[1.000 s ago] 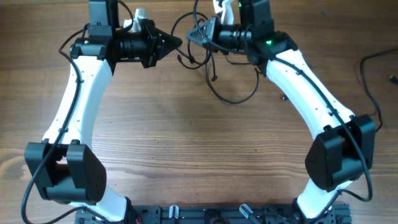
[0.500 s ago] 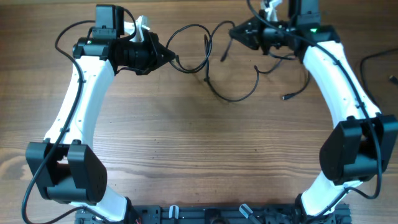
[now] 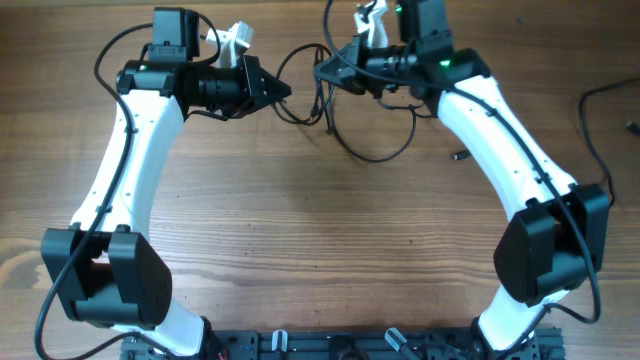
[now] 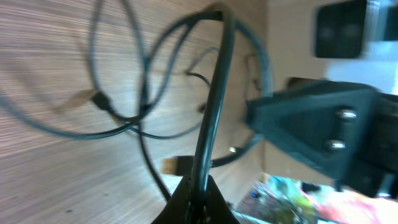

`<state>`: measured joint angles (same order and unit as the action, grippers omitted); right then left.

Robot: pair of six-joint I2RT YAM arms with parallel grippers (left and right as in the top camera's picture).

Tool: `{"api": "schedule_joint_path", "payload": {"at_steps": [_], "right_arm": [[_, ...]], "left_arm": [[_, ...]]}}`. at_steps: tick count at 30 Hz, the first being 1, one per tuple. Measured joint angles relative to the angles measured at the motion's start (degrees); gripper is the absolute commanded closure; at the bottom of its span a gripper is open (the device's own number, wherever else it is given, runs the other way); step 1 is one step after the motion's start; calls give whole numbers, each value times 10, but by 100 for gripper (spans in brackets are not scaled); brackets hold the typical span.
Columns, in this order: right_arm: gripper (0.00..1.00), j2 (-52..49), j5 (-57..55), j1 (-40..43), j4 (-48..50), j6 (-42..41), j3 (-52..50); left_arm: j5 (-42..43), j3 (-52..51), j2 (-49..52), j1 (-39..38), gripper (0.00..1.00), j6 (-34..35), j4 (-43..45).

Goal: Untangle cables

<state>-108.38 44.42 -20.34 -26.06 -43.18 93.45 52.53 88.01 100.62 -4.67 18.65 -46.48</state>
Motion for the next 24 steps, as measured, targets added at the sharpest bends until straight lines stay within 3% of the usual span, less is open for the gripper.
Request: {"api": "schedule_joint_path", "payload": {"at_steps": [7, 8, 10, 12, 24], "right_arm": [[96, 0, -114, -49, 0, -50, 0], [91, 0, -127, -52, 0, -53, 0], [61, 0, -147, -53, 0, -58, 0], [46, 0, -158, -48, -1, -64, 0], [39, 2, -27, -23, 5, 5, 0]], "left_arm": [[176, 0, 0, 0, 96, 47, 103], [196, 0, 0, 0, 96, 62, 111], [217, 0, 0, 2, 96, 79, 116], [231, 0, 0, 10, 96, 91, 116], [192, 0, 0, 61, 96, 106, 96]]}}
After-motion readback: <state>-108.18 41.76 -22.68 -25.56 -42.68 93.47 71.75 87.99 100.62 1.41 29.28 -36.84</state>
